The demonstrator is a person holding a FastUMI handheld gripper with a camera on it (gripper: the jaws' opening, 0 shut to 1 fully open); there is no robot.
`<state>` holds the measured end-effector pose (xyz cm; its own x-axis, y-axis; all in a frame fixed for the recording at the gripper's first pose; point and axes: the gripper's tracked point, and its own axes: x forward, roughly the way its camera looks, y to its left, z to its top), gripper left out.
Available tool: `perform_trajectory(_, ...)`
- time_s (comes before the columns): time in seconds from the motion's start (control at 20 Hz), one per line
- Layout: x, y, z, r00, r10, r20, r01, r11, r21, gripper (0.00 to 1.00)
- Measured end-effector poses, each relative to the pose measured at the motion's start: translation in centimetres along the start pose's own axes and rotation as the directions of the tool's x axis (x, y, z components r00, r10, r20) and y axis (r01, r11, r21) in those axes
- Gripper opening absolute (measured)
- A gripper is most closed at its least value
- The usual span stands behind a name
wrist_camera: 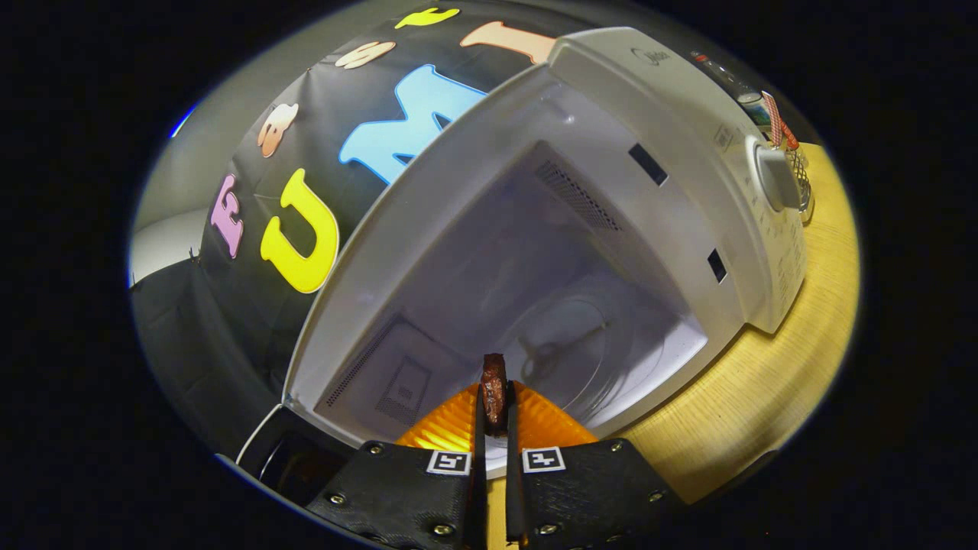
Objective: Open the microwave, put the food inside, and close the microwave door.
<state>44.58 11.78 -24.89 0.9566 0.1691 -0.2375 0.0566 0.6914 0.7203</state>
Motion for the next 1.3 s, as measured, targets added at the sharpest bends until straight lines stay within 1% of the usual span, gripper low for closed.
perform_trajectory(0.1,0.5,0.2,-0.3,1.000,0.004,0.006,-0.004,1.000,-0.002,0.10)
perform_trajectory(0.15,0.9,-0.1,-0.3,1.000,-0.008,0.005,0.008,1.000,-0.018,0.10)
perform_trajectory(0.3,1.6,-1.0,-0.7,0.997,-0.074,-0.013,0.072,0.990,-0.118,0.17)
perform_trajectory(0.35,1.7,-1.4,-0.8,0.995,-0.094,-0.023,0.089,0.982,-0.166,0.25)
perform_trajectory(0.4,1.8,-1.5,-0.8,0.994,-0.109,-0.025,0.102,0.972,-0.212,0.31)
perform_trajectory(0.5,2.0,-1.4,-0.7,0.992,-0.124,-0.010,0.116,0.947,-0.300,0.58)
perform_trajectory(0.6,1.7,-1.8,0.4,0.985,-0.165,0.045,0.169,0.905,-0.389,0.84)
perform_trajectory(0.65,1.4,-1.8,0.8,0.983,-0.171,0.073,0.186,0.882,-0.433,0.97)
perform_trajectory(0.75,0.7,-1.3,1.6,0.981,-0.159,0.110,0.194,0.837,-0.512,0.97)
perform_trajectory(0.85,-0.2,-0.4,1.8,0.984,-0.134,0.115,0.176,0.806,-0.565,0.97)
perform_trajectory(1.0,-2.5,0.8,2.5,0.988,-0.111,0.111,0.156,0.777,-0.610,0.97)
perform_trajectory(1.15,-6.0,2.7,3.9,0.989,-0.082,0.124,0.144,0.744,-0.653,0.98)
perform_trajectory(1.3,-10.1,5.2,5.5,0.988,-0.027,0.153,0.127,0.707,-0.695,0.97)
